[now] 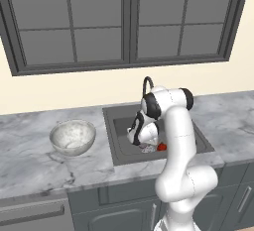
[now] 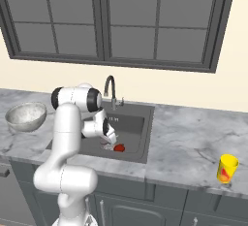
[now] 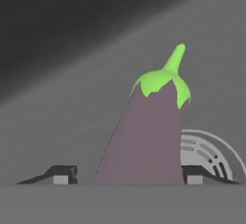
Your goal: Remove the eggplant and bell pepper from the sink. Then move the bowl and cup from the counter to the sink for washing.
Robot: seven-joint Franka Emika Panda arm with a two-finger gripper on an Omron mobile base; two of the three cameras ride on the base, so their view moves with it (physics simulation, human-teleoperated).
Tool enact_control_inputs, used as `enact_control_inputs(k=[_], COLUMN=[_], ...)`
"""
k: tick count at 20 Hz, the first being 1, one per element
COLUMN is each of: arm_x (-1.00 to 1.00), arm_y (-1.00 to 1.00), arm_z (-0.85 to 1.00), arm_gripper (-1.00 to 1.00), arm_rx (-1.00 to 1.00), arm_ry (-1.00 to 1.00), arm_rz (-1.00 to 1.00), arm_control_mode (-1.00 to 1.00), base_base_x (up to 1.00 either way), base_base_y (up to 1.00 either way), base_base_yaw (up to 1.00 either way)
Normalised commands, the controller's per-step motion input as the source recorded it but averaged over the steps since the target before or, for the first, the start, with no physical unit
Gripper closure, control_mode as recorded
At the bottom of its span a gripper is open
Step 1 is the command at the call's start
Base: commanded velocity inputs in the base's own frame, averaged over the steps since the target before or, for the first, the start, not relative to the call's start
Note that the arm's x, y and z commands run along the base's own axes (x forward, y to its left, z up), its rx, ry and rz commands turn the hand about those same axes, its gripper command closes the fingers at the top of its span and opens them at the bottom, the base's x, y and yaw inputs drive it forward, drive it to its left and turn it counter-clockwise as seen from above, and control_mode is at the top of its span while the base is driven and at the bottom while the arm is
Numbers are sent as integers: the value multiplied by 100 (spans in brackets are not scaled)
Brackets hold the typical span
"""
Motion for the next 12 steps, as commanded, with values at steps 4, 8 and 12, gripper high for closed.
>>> enact_control_inputs(k=[4, 8, 12], arm_x=[-1, -5, -9], arm_y=[-4, -6, 0], arm_z=[-6, 0, 17], arm_gripper=[100, 100, 100], arm_rx=[0, 0, 0], arm_ry=[6, 9, 1], arm_rz=[0, 0, 0], arm_control_mode=[-100, -100, -100], base_base_x=[0, 0, 0], base_base_y=[0, 0, 0], base_base_yaw=[0, 0, 0])
